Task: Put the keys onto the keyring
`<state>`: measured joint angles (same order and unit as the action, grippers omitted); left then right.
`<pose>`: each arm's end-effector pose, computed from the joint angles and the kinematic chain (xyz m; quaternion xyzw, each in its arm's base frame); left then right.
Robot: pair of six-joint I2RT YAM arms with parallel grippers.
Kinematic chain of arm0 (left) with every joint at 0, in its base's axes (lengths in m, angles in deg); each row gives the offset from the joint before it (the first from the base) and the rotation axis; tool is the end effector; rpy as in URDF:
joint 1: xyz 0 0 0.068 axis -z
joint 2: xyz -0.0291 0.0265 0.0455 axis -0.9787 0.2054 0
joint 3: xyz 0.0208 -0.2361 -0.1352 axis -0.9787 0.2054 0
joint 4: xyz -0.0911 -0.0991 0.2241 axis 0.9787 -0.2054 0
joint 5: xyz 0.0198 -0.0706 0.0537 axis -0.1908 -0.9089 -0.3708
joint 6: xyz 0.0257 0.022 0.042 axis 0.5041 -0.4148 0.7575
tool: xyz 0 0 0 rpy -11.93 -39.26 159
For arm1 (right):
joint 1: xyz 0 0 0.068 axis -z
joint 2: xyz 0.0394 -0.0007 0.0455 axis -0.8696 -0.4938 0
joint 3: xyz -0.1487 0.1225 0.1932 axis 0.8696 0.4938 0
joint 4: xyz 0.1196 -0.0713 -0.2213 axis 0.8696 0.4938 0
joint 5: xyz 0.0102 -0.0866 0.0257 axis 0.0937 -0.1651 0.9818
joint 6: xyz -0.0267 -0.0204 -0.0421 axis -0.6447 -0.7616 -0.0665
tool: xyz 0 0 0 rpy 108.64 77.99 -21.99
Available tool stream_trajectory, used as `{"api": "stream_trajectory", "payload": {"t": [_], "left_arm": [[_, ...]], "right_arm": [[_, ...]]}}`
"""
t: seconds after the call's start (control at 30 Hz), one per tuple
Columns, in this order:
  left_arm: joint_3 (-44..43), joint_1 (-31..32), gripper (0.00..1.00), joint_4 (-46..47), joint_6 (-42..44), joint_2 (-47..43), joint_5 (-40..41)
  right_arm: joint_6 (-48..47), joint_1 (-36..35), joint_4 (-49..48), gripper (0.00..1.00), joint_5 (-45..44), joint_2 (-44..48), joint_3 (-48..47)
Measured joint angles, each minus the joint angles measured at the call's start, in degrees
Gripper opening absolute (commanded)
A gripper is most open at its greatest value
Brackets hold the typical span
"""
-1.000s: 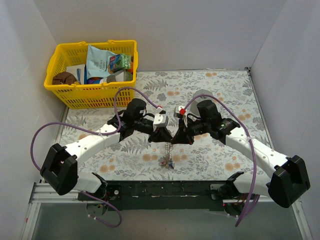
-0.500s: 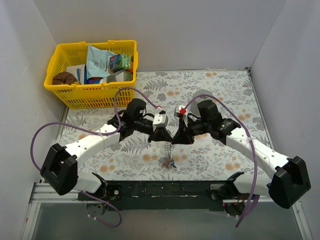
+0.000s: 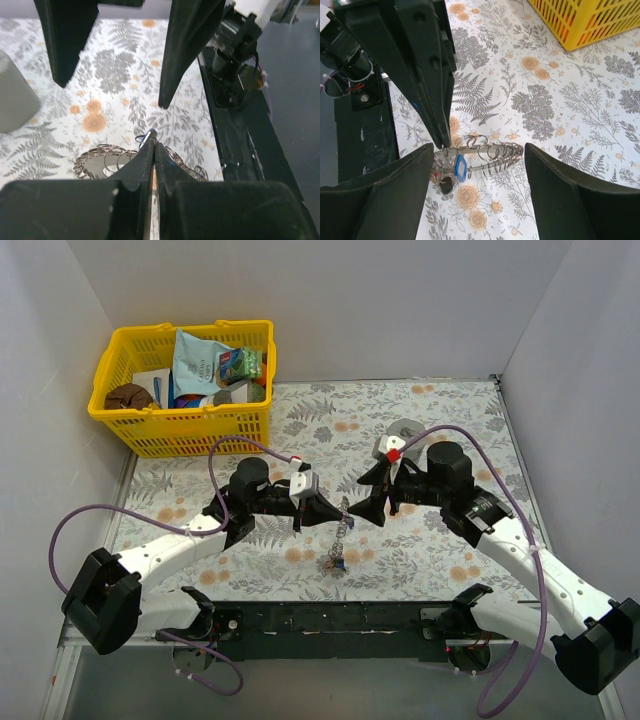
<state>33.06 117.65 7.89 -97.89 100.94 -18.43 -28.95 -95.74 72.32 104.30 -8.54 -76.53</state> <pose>0.1853 -0.1901 0.2658 0.3447 0.6741 -0.6016 0.2546 0.1685 0.1443 0.3334 -0.4447 0.6406 0.3709 0.5043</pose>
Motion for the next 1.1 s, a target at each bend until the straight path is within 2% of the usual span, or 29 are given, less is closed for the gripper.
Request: {"api": "stream_trajectory", "payload": {"t": [0.13,0.27,0.4,0.63,0.77,0.8,0.83,0.9,1.07,1.1], "left_arm": [[3.4,0.0,0.00,8.9,-4.3,-2.7,2.1],[4.3,-0.3,0.00,13.9,-6.4,-3.6,2.1],[4.4,-0.7,0.00,16.6,-7.5,-4.0,1.9],[4.4,-1.0,0.00,18.8,-8.4,-4.2,0.9],[4.4,-1.0,0.00,18.8,-8.6,-4.2,0.6],[4.4,-1.0,0.00,18.8,-8.6,-4.2,0.5],[4.4,-1.0,0.00,18.8,-8.6,-4.2,0.4],[4.4,-1.0,0.00,18.8,-8.6,-4.2,0.4],[4.4,-1.0,0.00,18.8,-8.8,-4.2,0.4],[4.4,-1.0,0.00,18.8,-8.8,-4.2,0.4]], "right_arm": [[-0.2,0.7,-1.0,0.79,0.6,0.0,1.5],[-0.9,1.3,-1.9,0.79,4.3,0.9,4.1],[-1.9,1.7,-2.5,0.74,8.0,2.6,5.3],[-2.1,1.9,-3.9,0.73,10.9,3.1,5.3],[-2.0,1.9,-4.5,0.61,11.6,3.1,5.3],[-1.9,1.9,-4.8,0.50,12.0,3.1,5.3],[-1.6,1.9,-5.3,0.46,12.3,3.0,5.3],[-1.1,1.9,-6.5,0.41,13.3,2.7,5.3],[0.9,1.9,-9.4,0.34,15.5,1.4,6.7],[1.2,1.9,-9.8,0.29,15.9,1.1,7.1]]}}
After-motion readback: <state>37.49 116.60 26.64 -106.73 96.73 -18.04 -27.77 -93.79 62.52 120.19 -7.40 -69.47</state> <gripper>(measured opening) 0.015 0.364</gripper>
